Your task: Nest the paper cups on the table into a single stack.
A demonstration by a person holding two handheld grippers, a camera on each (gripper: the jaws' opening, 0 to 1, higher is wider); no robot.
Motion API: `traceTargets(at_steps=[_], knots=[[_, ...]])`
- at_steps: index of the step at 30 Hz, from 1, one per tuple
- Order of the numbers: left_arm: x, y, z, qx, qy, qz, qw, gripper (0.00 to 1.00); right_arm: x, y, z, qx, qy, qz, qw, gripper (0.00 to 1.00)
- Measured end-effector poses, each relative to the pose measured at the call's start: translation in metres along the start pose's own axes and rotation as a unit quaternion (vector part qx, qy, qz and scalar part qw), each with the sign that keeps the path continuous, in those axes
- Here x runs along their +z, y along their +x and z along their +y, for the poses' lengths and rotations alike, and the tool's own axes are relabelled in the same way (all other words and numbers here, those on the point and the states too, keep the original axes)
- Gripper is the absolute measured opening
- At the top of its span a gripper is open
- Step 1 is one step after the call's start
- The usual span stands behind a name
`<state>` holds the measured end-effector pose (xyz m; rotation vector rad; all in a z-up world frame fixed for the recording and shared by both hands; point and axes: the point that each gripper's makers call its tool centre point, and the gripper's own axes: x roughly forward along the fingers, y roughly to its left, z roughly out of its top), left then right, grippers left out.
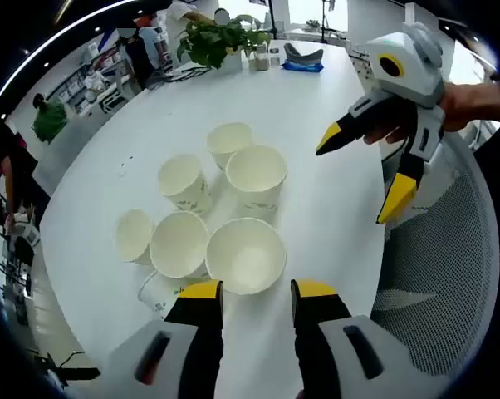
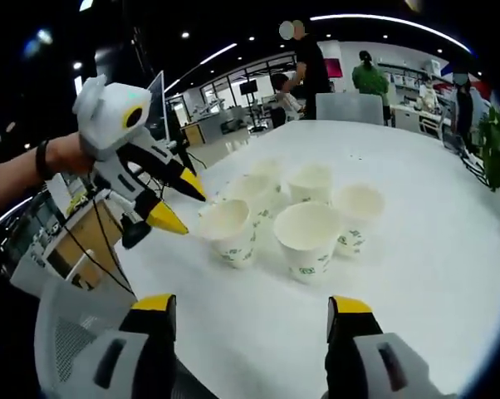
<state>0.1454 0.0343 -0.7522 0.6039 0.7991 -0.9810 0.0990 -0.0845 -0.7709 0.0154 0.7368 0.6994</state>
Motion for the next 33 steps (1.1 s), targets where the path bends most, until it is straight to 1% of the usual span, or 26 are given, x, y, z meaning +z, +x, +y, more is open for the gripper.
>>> traceTargets(at_steps=[2,3,4,6,8,10,11,12,15,17,18,20,21,23,26,28,29,31,33], knots=[[-0.002,-0.003,0.004,0.011,-0.016,-0.012,0.9998,0.38,0.003,0.0,0.001,0.0,-0.002,0.0,1.0,0.74],[-0.003,-0.005,0.009,0.018,-0.031,-0.025,0.999,0.4,0.005,0.0,0.002,-0.002,-0.003,0.0,1.0,0.74],[-0.004,-0.007,0.011,0.023,-0.044,-0.032,0.9982,0.41,0.005,0.001,-0.002,-0.003,-0.003,0.0,1.0,0.74],[-0.008,-0.011,0.019,0.028,-0.075,-0.051,0.9955,0.43,0.006,0.003,-0.004,-0.003,0.0,-0.001,1.0,0.73],[-0.008,-0.015,0.018,0.037,-0.092,-0.066,0.9929,0.47,0.007,0.003,-0.005,-0.002,0.006,-0.001,1.0,0.72],[-0.014,-0.02,0.025,0.052,-0.121,-0.087,0.9875,0.49,0.007,0.005,-0.008,-0.003,0.014,-0.002,0.9999,0.72],[-0.013,-0.022,0.025,0.055,-0.13,-0.095,0.9854,0.5,0.007,0.005,-0.009,-0.003,0.016,-0.002,0.9999,0.72],[-0.012,-0.025,0.027,0.062,-0.143,-0.11,0.9817,0.51,0.009,0.003,-0.008,-0.004,0.019,-0.003,0.9998,0.72],[-0.017,-0.031,0.031,0.074,-0.167,-0.129,0.9746,0.55,0.013,0.003,-0.009,-0.004,0.024,-0.006,0.9997,0.72],[-0.024,-0.034,0.032,0.081,-0.167,-0.129,0.9741,0.59,0.013,0.003,-0.01,-0.004,0.026,-0.007,0.9996,0.72],[-0.029,-0.036,0.034,0.091,-0.169,-0.13,0.9729,0.6,0.013,0.002,-0.01,-0.004,0.024,-0.008,0.9997,0.73],[-0.034,-0.037,0.031,0.088,-0.185,-0.138,0.9691,0.63,0.013,0.001,-0.011,-0.005,0.022,-0.007,0.9997,0.73],[-0.038,-0.038,0.03,0.093,-0.192,-0.14,0.9668,0.64,0.013,0.001,-0.011,-0.005,0.02,-0.005,0.9998,0.73],[-0.042,-0.041,0.028,0.097,-0.197,-0.14,0.9656,0.64,0.011,0.004,-0.01,-0.005,0.019,-0.003,0.9998,0.73],[-0.048,-0.039,0.025,0.097,-0.215,-0.146,0.9608,0.66,0.017,-0.002,-0.008,-0.005,0.029,-0.004,0.9995,0.73],[-0.052,-0.038,0.023,0.096,-0.217,-0.148,0.9601,0.65,0.017,-0.002,-0.009,-0.005,0.036,-0.006,0.9993,0.73],[-0.054,-0.038,0.022,0.097,-0.22,-0.148,0.9594,0.65,0.015,0.002,-0.01,-0.006,0.041,-0.007,0.9991,0.73],[-0.057,-0.037,0.022,0.098,-0.223,-0.145,0.9589,0.65,0.016,0.004,-0.015,-0.008,0.042,-0.007,0.9991,0.72],[-0.058,-0.039,0.023,0.098,-0.231,-0.146,0.957,0.65,0.018,0.003,-0.012,-0.008,0.043,-0.006,0.999,0.72]])
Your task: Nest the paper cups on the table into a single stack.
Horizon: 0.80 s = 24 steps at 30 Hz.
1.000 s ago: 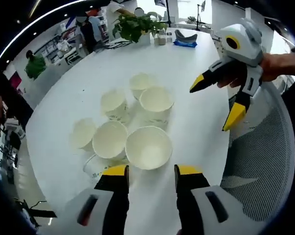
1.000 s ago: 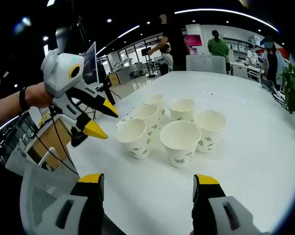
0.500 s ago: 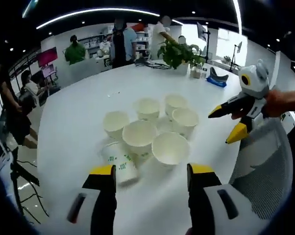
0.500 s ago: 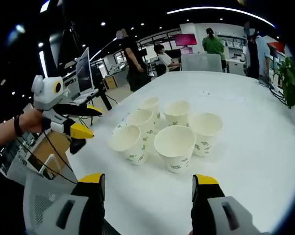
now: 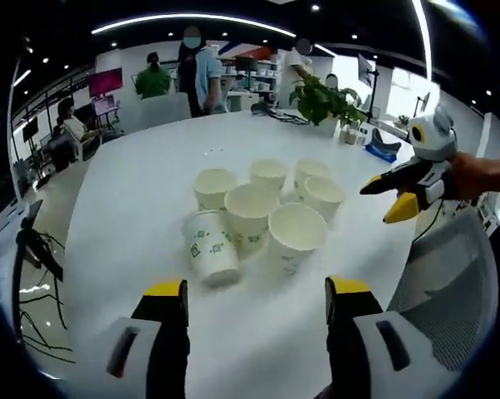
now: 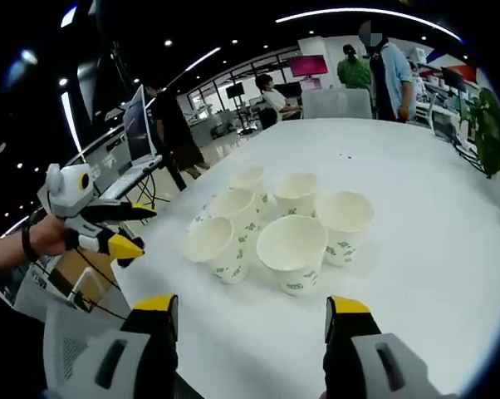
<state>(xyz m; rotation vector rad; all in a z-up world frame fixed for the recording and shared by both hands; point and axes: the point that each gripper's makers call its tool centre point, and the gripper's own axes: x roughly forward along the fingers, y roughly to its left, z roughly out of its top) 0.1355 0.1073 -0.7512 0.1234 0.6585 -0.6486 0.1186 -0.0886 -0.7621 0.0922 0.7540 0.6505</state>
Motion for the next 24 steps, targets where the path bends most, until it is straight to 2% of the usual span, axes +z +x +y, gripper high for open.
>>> traceTargets(at_steps=[7,16,19,21,24], knots=[[0.007,0.003,0.02,0.02,-0.026,-0.004,0.9995,0.64,-0.008,0.002,0.006,-0.003,0.002,0.003,1.0,0.72],[0.012,0.02,0.043,0.036,-0.039,0.017,0.9985,0.63,-0.009,-0.007,0.002,-0.013,0.01,-0.001,0.9999,0.72],[0.011,0.025,0.04,0.035,-0.048,0.027,0.9979,0.63,-0.011,-0.007,0.002,-0.016,0.013,-0.002,0.9998,0.72],[0.012,0.035,0.044,0.028,-0.068,0.032,0.9967,0.62,-0.014,-0.007,0.0,-0.019,0.016,-0.002,0.9997,0.72],[0.014,0.043,0.045,0.033,-0.069,0.038,0.9963,0.61,-0.013,-0.009,0.001,-0.02,0.02,-0.002,0.9996,0.72]])
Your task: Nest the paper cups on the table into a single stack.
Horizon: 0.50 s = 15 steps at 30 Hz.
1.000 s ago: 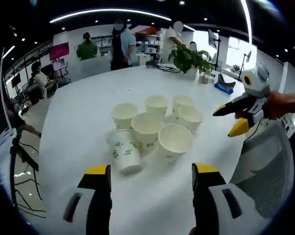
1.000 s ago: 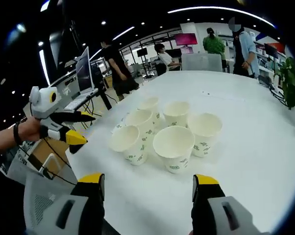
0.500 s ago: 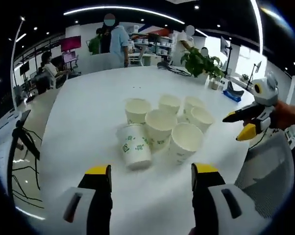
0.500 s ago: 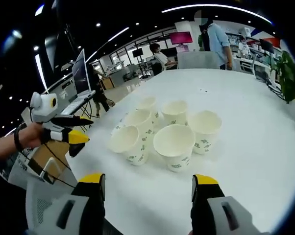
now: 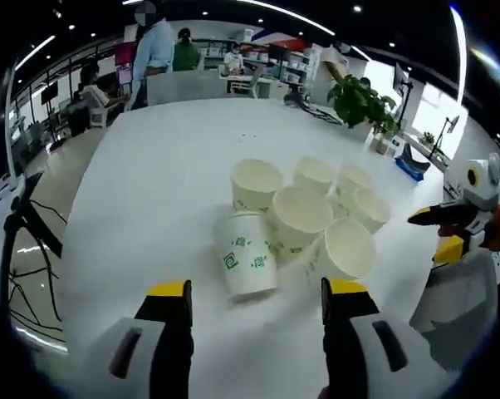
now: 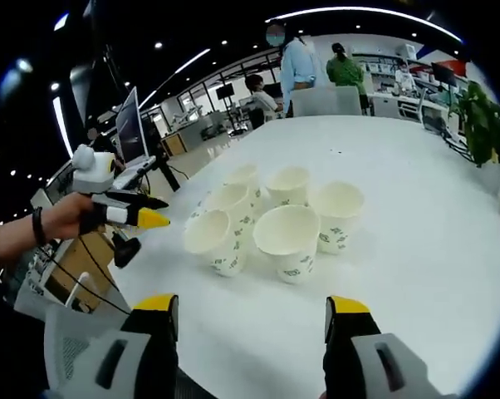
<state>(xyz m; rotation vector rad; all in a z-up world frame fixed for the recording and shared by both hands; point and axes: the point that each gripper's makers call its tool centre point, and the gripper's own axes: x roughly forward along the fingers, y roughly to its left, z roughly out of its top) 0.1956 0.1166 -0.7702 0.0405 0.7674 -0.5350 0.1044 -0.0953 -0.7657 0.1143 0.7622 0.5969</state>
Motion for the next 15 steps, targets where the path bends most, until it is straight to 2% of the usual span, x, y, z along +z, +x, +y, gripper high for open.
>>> traceTargets(at_steps=[5,15], knots=[[0.007,0.019,0.004,0.002,-0.009,0.009,0.9999,0.59,-0.006,0.001,-0.002,-0.001,0.005,0.002,1.0,0.72],[0.0,0.045,0.011,0.005,-0.014,0.036,0.9993,0.58,-0.012,-0.006,-0.005,-0.009,0.016,0.003,0.9998,0.71]])
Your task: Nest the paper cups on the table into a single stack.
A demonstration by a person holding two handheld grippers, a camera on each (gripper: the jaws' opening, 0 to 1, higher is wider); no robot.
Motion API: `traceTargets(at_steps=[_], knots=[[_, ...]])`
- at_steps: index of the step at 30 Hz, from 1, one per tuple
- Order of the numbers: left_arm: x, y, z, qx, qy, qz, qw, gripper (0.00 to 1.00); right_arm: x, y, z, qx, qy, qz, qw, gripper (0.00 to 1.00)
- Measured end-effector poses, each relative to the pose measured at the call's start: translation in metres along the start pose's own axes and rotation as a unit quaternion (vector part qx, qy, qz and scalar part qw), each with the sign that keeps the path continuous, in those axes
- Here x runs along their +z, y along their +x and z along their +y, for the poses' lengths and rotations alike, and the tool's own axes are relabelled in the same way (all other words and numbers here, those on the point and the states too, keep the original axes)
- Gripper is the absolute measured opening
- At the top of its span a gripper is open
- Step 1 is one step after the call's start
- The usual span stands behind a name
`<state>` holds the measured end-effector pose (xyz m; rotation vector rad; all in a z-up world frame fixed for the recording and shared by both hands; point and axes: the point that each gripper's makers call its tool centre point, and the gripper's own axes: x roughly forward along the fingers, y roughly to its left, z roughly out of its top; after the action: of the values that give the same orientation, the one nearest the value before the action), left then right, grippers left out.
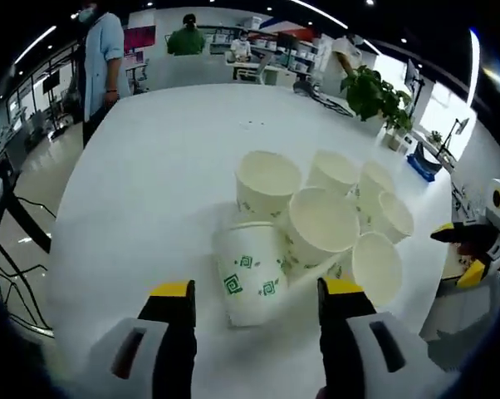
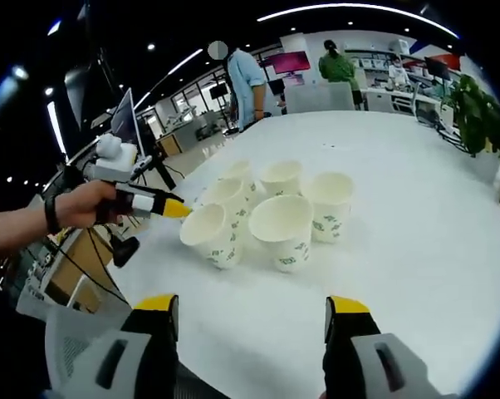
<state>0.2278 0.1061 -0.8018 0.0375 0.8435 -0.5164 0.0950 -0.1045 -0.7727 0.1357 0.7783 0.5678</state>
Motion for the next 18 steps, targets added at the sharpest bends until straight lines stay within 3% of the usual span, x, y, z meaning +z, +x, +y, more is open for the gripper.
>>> traceTargets(at_steps=[18], knots=[[-0.007,0.027,0.001,-0.004,0.007,0.037,0.9993,0.55,-0.011,-0.008,-0.007,-0.01,0.015,0.006,0.9998,0.71]])
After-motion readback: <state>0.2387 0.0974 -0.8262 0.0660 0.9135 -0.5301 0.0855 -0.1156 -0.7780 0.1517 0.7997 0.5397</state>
